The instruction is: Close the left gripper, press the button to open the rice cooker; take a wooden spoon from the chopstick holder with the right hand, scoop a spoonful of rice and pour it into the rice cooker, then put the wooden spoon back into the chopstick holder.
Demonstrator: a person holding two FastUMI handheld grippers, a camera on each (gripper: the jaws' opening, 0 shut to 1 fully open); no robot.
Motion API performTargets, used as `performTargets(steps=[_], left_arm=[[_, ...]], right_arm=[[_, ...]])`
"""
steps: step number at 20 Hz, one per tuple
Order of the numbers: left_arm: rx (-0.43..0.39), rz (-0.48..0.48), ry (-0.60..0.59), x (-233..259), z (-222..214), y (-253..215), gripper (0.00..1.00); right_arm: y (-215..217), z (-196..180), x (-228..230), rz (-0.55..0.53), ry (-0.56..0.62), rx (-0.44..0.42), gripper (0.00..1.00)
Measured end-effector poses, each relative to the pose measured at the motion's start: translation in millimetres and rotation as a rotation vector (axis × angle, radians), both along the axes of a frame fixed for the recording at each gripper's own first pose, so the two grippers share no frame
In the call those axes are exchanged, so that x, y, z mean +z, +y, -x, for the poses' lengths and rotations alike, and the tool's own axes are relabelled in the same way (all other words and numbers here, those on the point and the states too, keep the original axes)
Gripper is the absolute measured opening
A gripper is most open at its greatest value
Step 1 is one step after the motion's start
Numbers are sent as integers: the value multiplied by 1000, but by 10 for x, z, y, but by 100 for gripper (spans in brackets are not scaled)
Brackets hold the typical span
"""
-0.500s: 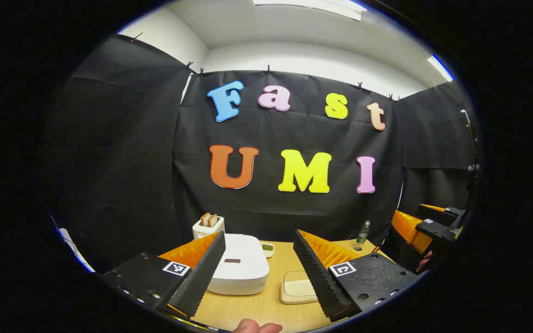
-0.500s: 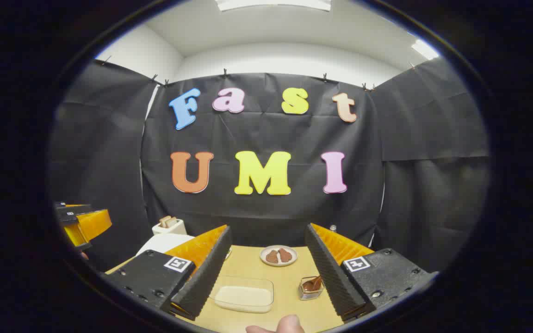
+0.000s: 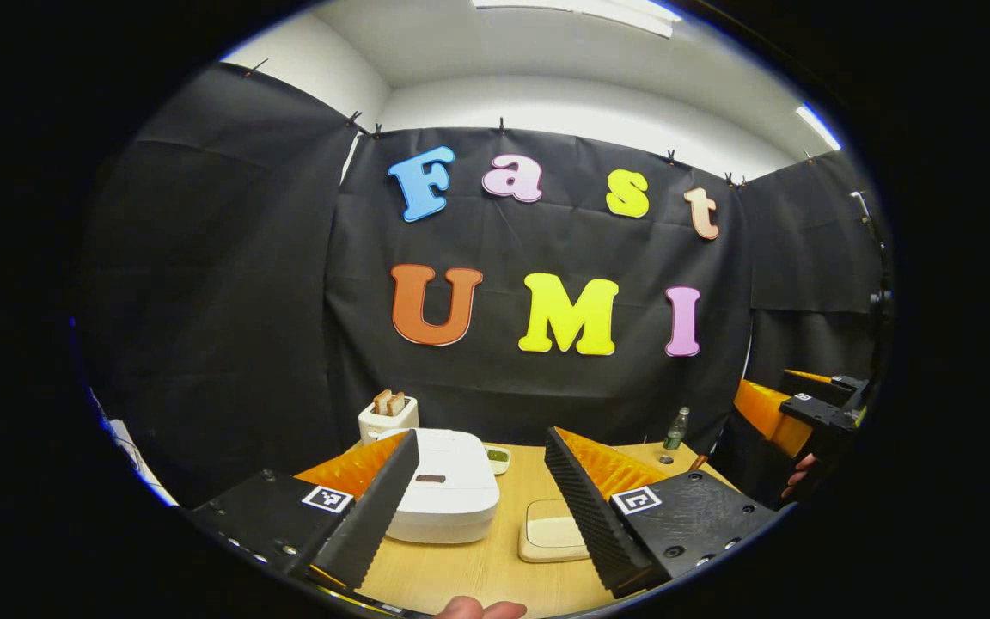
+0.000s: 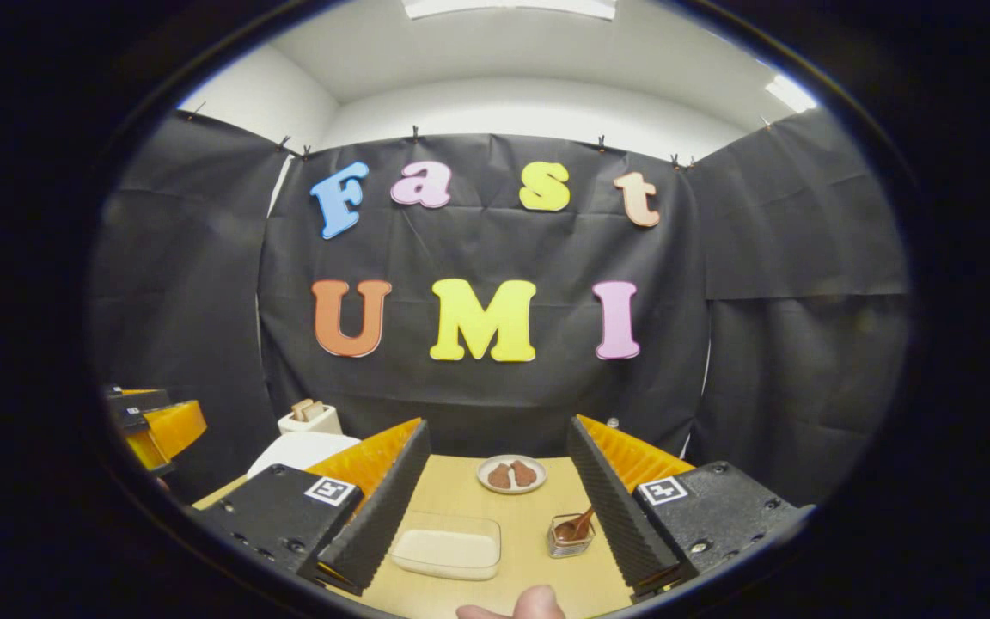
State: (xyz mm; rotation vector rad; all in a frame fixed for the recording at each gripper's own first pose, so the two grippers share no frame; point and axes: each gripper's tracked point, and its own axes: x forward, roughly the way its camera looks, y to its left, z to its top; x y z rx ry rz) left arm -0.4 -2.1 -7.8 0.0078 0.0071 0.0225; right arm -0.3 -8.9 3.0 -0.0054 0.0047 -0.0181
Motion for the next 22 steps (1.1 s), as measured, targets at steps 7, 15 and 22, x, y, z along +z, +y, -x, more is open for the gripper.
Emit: performTargets(steps=[7,15,22], left_arm=[[21,-23,-14,33,3,17,94],[43,-43,13,-54,6,103,94],[63,-43,9,-42,-26,181,94]], right_arm=[[-20,-7,-75,-17,11,-6,100],[14,-52,-177,-16,29,-1,100],[34,-124,-285,-9,52,-1,100]])
